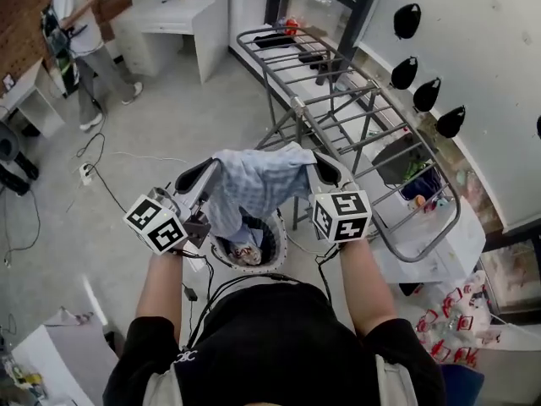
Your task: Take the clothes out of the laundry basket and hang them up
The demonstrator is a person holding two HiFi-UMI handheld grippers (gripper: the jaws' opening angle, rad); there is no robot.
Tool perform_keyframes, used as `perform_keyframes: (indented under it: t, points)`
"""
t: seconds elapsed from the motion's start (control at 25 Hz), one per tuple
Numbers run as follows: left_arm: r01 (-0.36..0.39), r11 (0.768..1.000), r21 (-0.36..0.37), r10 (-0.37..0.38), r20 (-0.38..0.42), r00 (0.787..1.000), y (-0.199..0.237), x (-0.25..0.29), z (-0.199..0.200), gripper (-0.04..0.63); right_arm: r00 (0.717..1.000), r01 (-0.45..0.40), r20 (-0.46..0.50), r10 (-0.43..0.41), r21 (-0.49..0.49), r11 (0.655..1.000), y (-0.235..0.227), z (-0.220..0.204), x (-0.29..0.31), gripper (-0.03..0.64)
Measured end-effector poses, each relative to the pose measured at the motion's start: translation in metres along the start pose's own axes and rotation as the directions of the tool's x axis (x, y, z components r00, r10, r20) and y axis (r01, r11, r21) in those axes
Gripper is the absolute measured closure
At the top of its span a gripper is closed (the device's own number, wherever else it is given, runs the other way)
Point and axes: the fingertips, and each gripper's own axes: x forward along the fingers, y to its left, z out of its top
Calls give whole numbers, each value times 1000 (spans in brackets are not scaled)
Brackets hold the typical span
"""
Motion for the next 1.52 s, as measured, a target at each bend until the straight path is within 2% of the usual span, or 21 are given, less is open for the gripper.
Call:
perform_keyframes:
  t: [0.16,0.32,0.48,0.72,0.96,1.08,1.2,1.28,1.52]
  points:
    - [123,992,-31,-124,-51,991,-17,35,-19,581,992,125,-24,-125,25,992,-33,-17,-36,584]
    - [266,962,-66,-272,-113,955,-48,77,-43,581,960,280,-48,-277,77,957,-68,-34,-91,584]
    - [395,913,-106,-407,-158,899,-88,117,-65,581,909,416,-65,-412,98,904,-99,-46,-149,584]
    - [539,829,-148,-559,-203,804,-156,164,-99,581,823,568,-76,-563,137,812,-137,-61,-235,584]
    - [648,740,-182,-673,-229,704,-226,205,-125,581,730,682,-75,-680,159,714,-176,-64,-312,584]
    - [682,707,-188,-707,-232,669,-255,223,-133,581,694,717,-70,-716,152,680,-196,-62,-343,584]
    - [701,688,-187,-724,-232,649,-278,246,-138,581,673,738,-64,-737,130,662,-220,-57,-365,584]
    - [707,684,-180,-728,-230,646,-288,264,-137,581,666,744,-59,-744,117,657,-235,-53,-373,583]
    - [703,703,-107,-706,-225,671,-307,331,-128,581,665,746,-54,-745,80,661,-294,-37,-378,583]
